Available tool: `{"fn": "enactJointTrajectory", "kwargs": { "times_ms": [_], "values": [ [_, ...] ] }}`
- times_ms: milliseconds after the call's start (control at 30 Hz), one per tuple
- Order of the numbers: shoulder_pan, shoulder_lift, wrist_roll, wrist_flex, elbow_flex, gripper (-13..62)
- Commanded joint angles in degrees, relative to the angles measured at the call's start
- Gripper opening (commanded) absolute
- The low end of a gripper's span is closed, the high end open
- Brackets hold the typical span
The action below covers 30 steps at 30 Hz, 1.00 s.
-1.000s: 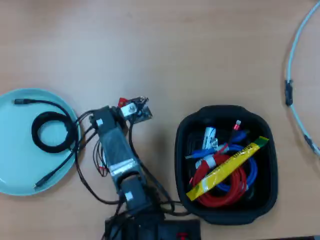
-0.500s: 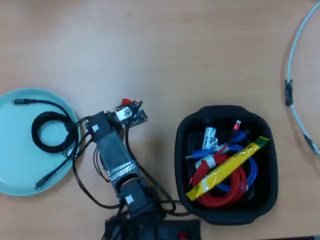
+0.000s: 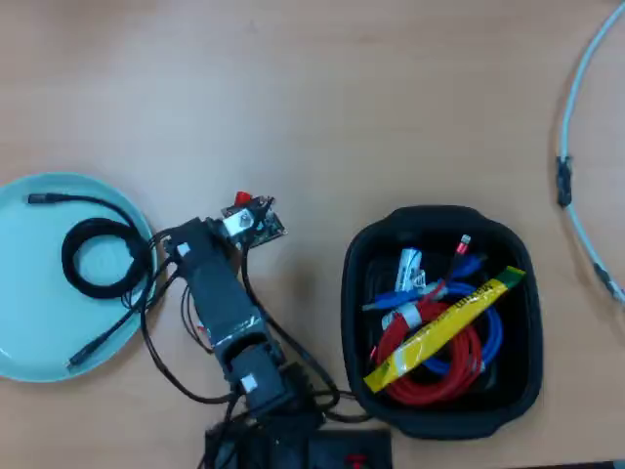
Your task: Pick up the red pen and put it in the green bowl
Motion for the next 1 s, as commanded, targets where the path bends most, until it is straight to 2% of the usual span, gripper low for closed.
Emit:
{"fn": "enactJointTrajectory", "kwargs": {
  "times_ms": [0, 267, 500, 600, 767, 967],
  "values": [
    [0.0, -0.2, -0.4, -0.9, -1.1, 22.4],
    [0.4, -0.7, 0.4, -0.2, -0.9, 24.3],
    [2.0, -0.6, 0.4, 0.0, 2.1, 42.8],
    [3.3, -0.7, 0.4, -0.1, 2.6, 48.1],
    [4.2, -1.1, -0.1, -0.9, 2.4, 49.0],
    [5.6, -6.9, -0.4, -3.0, 0.8, 48.7]
  ]
}}
